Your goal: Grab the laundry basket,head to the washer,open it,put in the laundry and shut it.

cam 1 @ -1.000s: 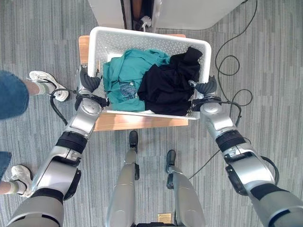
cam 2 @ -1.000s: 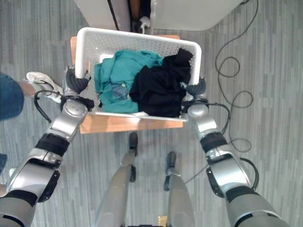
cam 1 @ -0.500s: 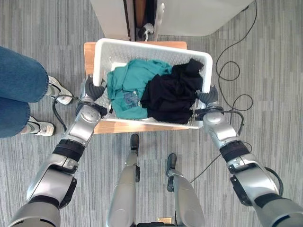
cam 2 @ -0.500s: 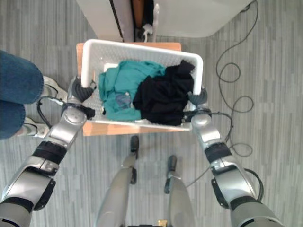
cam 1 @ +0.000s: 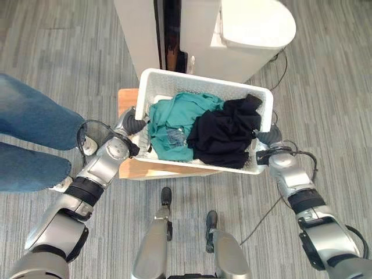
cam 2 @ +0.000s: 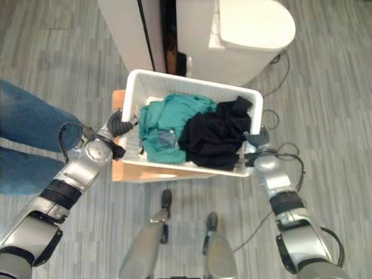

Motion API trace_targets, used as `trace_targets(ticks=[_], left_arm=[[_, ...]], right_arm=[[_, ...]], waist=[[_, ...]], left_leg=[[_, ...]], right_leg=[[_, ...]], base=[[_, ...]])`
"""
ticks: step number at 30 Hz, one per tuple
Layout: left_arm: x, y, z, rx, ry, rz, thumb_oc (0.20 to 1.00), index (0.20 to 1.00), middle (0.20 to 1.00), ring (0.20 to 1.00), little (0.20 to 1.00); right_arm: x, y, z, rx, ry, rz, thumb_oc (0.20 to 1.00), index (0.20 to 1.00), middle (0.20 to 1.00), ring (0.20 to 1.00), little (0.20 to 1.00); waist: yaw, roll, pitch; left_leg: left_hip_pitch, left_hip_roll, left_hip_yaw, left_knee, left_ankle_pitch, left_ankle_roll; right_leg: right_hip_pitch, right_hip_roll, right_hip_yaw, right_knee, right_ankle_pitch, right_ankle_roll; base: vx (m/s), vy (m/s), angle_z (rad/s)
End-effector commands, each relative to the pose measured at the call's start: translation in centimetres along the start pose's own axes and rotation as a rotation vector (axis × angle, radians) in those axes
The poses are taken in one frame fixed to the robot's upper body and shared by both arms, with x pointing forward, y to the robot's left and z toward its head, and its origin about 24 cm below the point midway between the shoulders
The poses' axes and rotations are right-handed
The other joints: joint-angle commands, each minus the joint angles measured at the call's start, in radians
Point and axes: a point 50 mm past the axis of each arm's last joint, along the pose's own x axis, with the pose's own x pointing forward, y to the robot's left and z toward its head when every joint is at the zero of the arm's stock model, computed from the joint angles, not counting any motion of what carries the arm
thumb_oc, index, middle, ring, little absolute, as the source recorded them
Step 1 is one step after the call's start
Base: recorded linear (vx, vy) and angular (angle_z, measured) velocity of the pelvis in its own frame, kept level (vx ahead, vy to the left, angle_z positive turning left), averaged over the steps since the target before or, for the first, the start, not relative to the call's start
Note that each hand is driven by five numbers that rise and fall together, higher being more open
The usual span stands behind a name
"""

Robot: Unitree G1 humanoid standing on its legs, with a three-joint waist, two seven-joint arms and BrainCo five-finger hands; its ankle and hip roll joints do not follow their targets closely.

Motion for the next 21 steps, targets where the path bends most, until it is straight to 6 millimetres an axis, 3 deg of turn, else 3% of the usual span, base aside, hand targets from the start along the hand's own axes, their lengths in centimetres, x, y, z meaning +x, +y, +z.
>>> trace_targets(ticks=[1,4,5,9,16,18,21], left_arm=[[0.0,-1.2,5.0,0.022,-0.278,-0.107,0.2,0.2,0.2,0.2,0.2],[0.0,-2.1,5.5,0.021,-0.294,-0.154,0.2,0.2,0.2,0.2,0.2],[0.1,-2.8,6.0,0.039,-0.306,-0.183,0.2,0.2,0.2,0.2,0.2],[0.5,-5.7,8.1,0.014,-0.352,-0.267,0.2,0.2,0.2,0.2,0.2],[1.3,-8.7,11.0,-0.046,-0.388,-0.34,0.2,0.2,0.2,0.2,0.2],[1.7,-9.3,11.7,-0.06,-0.384,-0.349,0.2,0.2,0.2,0.2,0.2],[2.1,-9.7,11.9,-0.066,-0.36,-0.362,0.2,0.2,0.2,0.2,0.2]], right_arm=[[-0.5,-0.4,2.8,-0.04,-0.154,0.137,0.2,0.2,0.2,0.2,0.2],[-0.6,-2.0,2.4,-0.058,-0.136,0.119,0.2,0.2,0.2,0.2,0.2],[-0.9,-3.7,1.6,-0.075,-0.108,0.093,0.2,0.2,0.2,0.2,0.2],[-1.9,-6.7,0.6,-0.117,-0.08,0.042,0.2,0.2,0.2,0.2,0.2],[-2.0,-7.8,1.3,-0.11,-0.092,0.027,0.2,0.2,0.2,0.2,0.2],[-1.7,-7.8,2.0,-0.103,-0.108,0.027,0.2,0.2,0.2,0.2,0.2],[-1.0,-7.3,3.2,-0.098,-0.128,0.026,0.2,0.2,0.2,0.2,0.2]], waist=[[-0.023,-0.008,-0.177],[-0.029,-0.01,-0.195],[-0.037,-0.01,-0.216],[-0.064,-0.011,-0.254],[-0.1,-0.01,-0.257],[-0.106,-0.006,-0.253],[-0.109,-0.004,-0.239]], left_leg=[[0.091,0.035,-0.048,0.077,-0.24,-0.016],[0.117,0.034,-0.048,0.065,-0.242,-0.013],[0.134,0.03,-0.048,0.059,-0.244,-0.011],[0.168,0.016,-0.038,0.046,-0.255,-0.003],[0.176,-0.011,0.001,0.064,-0.284,0.024],[0.177,-0.012,0.034,0.072,-0.296,0.032],[0.189,0.002,0.105,0.082,-0.309,0.037]], right_leg=[[-0.043,-0.053,-0.038,-0.006,0.104,0.017],[-0.02,-0.053,-0.042,-0.014,0.11,0.021],[-0.001,-0.054,-0.042,-0.023,0.119,0.025],[0.029,-0.062,-0.028,-0.05,0.141,0.035],[0.001,-0.083,0.033,-0.052,0.19,0.058],[-0.018,-0.085,0.054,-0.051,0.197,0.063],[-0.048,-0.094,0.03,-0.048,0.224,0.068]], base=[[0.09,0.024,0.02],[0.07,0.017,0.03],[0.08,0.033,0.11],[0.08,0.048,0.03],[-0.03,0.079,-0.2],[-0.07,0.093,-0.47],[-0.09,0.047,-0.82]])
